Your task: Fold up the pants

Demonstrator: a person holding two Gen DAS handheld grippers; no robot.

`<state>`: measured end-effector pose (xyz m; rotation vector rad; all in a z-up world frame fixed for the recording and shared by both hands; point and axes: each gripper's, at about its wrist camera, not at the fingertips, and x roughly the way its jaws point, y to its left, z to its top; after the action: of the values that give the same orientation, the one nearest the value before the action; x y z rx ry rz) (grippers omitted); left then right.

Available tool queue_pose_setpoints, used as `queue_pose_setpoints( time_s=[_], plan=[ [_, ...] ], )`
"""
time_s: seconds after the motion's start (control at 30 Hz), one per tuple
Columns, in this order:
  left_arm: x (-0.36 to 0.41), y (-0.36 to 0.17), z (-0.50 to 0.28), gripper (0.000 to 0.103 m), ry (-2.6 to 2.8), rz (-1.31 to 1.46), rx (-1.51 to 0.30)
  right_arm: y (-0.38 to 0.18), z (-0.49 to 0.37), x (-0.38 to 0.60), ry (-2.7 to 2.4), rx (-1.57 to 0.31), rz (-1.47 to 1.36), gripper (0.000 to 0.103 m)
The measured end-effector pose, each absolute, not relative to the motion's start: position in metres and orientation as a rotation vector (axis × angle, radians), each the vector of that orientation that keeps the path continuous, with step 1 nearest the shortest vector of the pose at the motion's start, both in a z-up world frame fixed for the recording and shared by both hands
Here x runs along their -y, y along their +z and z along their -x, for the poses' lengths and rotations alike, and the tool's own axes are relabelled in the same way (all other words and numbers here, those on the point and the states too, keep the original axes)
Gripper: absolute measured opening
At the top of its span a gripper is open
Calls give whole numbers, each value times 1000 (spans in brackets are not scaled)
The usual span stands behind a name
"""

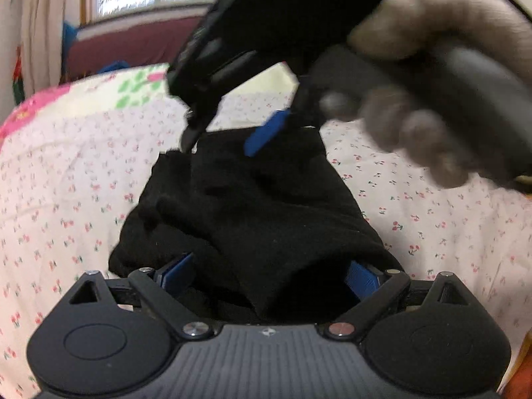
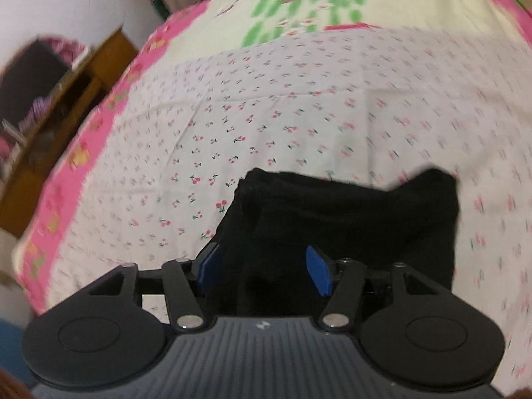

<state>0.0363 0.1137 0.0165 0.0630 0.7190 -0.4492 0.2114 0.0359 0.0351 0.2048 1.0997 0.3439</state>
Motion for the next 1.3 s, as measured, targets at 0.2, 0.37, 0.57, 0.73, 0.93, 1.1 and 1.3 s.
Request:
queue_pose_setpoints(
  time_s=[0.2,0.37,0.57,0.73,0.93,1.1,1.3],
  plan=[
    [-115,12,-55,101,-382,88,-791,8,-234,-53,315,-1145,-38,52],
    [-111,1,-54,47,-373,70,-857,8,-229,-32,361,-1157,-59,27],
    [-121,5,-46,39,-379,106,-834,21,-221,-26,386,-1139,-82,17],
    [-123,9,-46,39,-377,100,-839,14,-227,-35,377,-1170,-40,24],
    [-127,28,-28,61,-350,58,-783,7,-230,-54,383,-1201,37,47],
    [-122,39,-28,78,-344,34,-754,0,-229,-58,392,-1191,93,52],
    [-119,35,-31,75,-351,88,-790,7,-222,-40,440,-1174,68,28]
  ],
)
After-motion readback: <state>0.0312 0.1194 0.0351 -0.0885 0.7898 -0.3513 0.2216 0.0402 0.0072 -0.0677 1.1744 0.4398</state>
